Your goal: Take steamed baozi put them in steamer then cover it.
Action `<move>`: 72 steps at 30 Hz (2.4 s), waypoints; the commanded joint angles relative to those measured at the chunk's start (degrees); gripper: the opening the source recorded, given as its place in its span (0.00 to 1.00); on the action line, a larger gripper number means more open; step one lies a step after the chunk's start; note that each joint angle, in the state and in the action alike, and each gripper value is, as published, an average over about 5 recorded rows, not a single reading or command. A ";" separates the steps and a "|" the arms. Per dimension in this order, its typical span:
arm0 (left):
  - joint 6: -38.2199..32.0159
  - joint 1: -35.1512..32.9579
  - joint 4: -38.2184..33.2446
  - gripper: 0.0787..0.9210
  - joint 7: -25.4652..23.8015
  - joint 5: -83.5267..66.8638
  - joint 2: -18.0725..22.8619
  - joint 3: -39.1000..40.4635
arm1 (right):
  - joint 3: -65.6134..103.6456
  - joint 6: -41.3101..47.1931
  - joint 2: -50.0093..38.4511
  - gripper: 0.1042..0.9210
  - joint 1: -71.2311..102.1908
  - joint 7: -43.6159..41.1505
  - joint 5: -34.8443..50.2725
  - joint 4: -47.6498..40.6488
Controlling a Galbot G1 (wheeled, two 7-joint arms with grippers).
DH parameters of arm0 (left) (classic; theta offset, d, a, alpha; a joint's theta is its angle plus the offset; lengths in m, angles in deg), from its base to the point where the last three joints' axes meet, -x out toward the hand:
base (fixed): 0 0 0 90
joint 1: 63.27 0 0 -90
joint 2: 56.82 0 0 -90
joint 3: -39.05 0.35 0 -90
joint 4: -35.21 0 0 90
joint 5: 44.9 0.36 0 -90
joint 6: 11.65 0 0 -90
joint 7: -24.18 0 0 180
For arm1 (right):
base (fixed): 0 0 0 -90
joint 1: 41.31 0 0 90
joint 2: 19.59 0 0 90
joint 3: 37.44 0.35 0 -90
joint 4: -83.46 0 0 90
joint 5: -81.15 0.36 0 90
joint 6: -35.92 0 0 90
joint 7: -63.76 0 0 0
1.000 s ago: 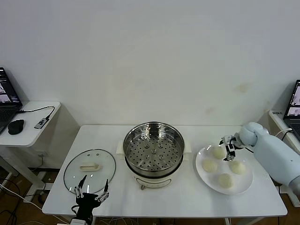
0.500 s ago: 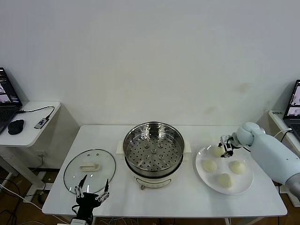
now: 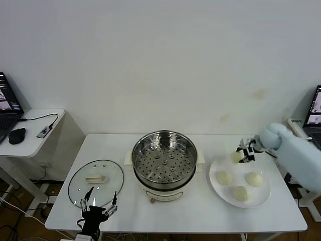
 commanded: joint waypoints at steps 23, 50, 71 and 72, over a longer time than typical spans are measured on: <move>0.11 0.50 -0.56 0.88 0.85 -11.26 2.36 -2.73 | -31.90 -16.08 24.83 0.55 -27.99 6.22 15.19 4.54; 0.68 1.48 -0.84 0.88 0.65 -11.14 1.92 -2.99 | -33.66 -33.60 36.89 0.55 -21.59 11.85 -10.41 -9.19; 1.72 1.31 -2.73 0.88 0.67 -10.98 1.63 -2.78 | -37.48 4.13 12.92 0.88 -37.39 -2.46 19.64 18.79; 1.79 1.32 -2.88 0.88 0.66 -10.99 1.48 -2.73 | -37.42 6.83 10.59 0.88 -37.90 -2.53 20.09 20.05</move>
